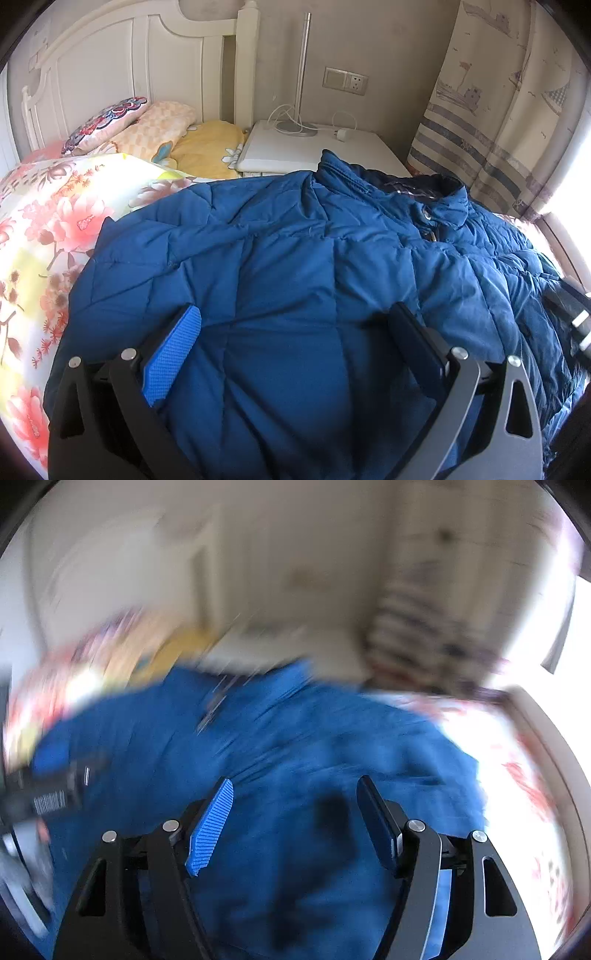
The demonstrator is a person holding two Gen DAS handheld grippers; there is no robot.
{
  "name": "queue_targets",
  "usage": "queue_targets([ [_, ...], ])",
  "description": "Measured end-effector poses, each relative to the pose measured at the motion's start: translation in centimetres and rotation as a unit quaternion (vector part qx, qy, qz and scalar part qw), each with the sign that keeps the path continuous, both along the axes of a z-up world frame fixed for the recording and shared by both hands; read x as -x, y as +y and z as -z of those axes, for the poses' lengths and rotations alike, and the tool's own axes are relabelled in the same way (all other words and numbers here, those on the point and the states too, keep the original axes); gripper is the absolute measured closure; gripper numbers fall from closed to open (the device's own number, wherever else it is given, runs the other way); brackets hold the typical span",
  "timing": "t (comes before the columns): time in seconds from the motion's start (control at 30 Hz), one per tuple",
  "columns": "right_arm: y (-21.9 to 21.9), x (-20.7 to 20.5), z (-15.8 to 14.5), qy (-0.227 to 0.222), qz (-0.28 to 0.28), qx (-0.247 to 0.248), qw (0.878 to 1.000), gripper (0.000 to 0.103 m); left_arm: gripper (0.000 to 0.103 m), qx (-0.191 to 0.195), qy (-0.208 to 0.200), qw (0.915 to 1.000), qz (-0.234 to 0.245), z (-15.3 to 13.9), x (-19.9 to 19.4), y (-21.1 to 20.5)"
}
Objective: Fold large clothes
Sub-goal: 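Grasp the jacket hem with both grippers and fold it toward the collar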
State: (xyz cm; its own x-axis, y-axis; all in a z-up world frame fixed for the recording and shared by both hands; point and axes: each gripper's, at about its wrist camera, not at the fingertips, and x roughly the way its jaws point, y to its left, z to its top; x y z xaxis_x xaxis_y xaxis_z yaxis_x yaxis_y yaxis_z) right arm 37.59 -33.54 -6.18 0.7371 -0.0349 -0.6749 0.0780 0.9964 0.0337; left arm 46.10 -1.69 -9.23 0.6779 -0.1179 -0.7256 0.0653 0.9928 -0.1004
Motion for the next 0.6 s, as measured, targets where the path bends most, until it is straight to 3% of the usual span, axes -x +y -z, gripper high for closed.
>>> queue_targets([
  [0.07, -2.8, 0.8, 0.2, 0.001, 0.05, -0.029, 0.998, 0.034, 0.003, 0.001, -0.001, 1.0, 0.0, 0.0, 0.1, 0.0],
  [0.13, -4.2, 0.4, 2.3, 0.049, 0.045, -0.034, 0.997, 0.035, 0.003, 0.003, -0.001, 1.0, -0.001, 0.0, 0.0, 0.0],
  [0.2, -3.7, 1.6, 1.9, 0.034, 0.048, -0.004, 0.998, 0.036, 0.003, 0.001, -0.002, 1.0, -0.001, 0.0, 0.0, 0.0],
  [0.27, -2.1, 4.0, -0.1, -0.011, 0.041, 0.013, 0.999, 0.033, 0.003, 0.004, -0.002, 1.0, -0.001, 0.0, -0.1, 0.2],
  [0.33, 0.6, 6.3, -1.5, -0.055, 0.003, 0.033, 0.998, 0.026, 0.003, 0.003, -0.002, 1.0, -0.001, 0.1, -0.1, 0.2],
  [0.37, 2.1, 6.8, -1.4, -0.054, -0.024, 0.049, 0.997, 0.022, 0.003, 0.003, -0.002, 1.0, -0.001, 0.1, -0.1, 0.2],
  [0.43, 4.7, 6.9, 0.2, -0.024, -0.074, 0.092, 0.993, 0.021, 0.003, 0.004, -0.003, 1.0, -0.001, 0.1, -0.1, 0.2],
  [0.5, 5.7, 5.8, 3.6, 0.038, -0.092, 0.106, 0.989, 0.02, 0.003, 0.004, -0.005, 1.0, -0.001, 0.1, -0.1, 0.2],
  [0.6, 5.4, 5.3, 3.8, 0.047, -0.092, 0.095, 0.99, 0.019, 0.003, -0.003, -0.004, 1.0, -0.003, 0.1, 0.0, 0.0],
])
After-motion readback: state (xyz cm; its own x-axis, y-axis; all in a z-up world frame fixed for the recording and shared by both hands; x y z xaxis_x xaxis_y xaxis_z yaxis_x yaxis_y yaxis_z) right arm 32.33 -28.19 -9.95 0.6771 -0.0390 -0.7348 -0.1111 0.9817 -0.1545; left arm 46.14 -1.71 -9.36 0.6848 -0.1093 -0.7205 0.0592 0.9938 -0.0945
